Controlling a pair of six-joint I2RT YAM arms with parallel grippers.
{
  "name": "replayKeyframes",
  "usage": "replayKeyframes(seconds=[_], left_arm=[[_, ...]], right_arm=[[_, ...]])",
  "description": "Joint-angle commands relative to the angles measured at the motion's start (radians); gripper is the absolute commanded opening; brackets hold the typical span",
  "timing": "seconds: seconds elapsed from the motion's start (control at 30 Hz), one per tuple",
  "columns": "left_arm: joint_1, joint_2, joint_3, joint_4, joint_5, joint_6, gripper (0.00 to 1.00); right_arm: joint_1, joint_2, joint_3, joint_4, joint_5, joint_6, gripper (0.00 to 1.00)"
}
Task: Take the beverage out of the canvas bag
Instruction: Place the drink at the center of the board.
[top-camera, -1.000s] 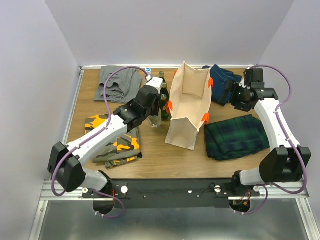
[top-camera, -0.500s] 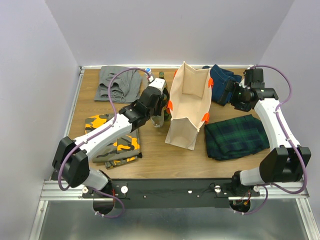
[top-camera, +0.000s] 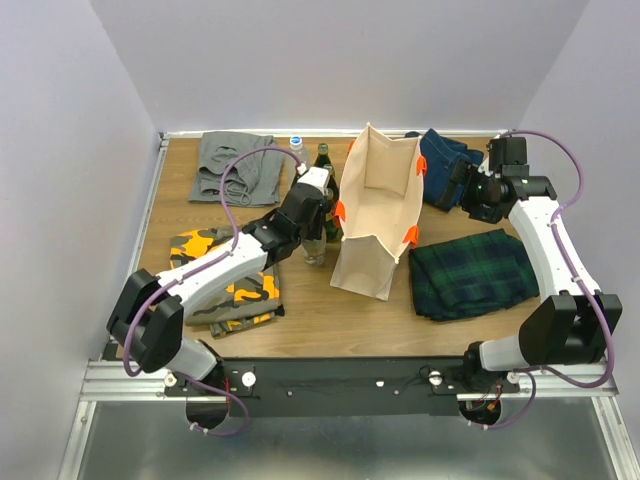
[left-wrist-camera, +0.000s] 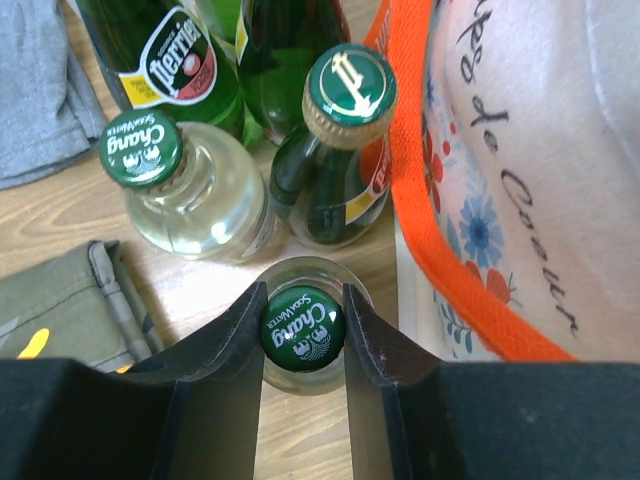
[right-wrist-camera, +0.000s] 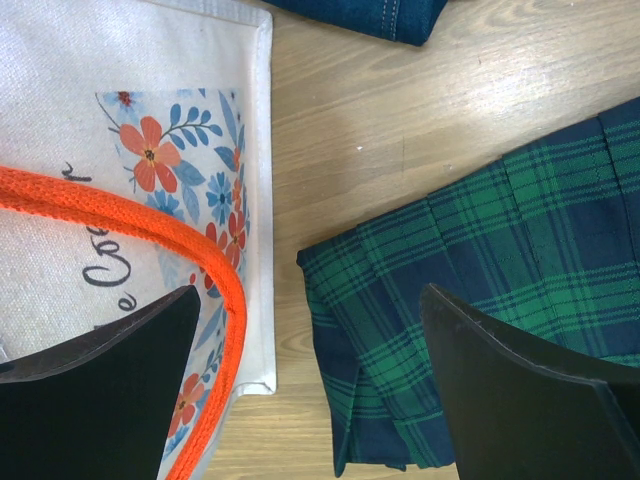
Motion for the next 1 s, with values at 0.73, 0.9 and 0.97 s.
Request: replayKeyframes(seconds=[0.73, 0.9, 0.97], left_arm=[[0.003, 0.047, 0.058, 0.114, -0.064, -0.037, 0.10], [0.005, 0.039, 0.061, 0.105, -0.064, -0.041, 0.13], [0.003, 0.037, 0.063, 0.100, -0.062, -0.043, 0.19]], right_arm=[[-0.001, 0.015, 0.002, 0.006, 0.006, 0.008, 1.00], [-0.002, 0.013, -0.004, 0.009, 0.006, 0.008, 1.00], [-0.002, 0.015, -0.003, 0.009, 0.003, 0.008, 1.00]])
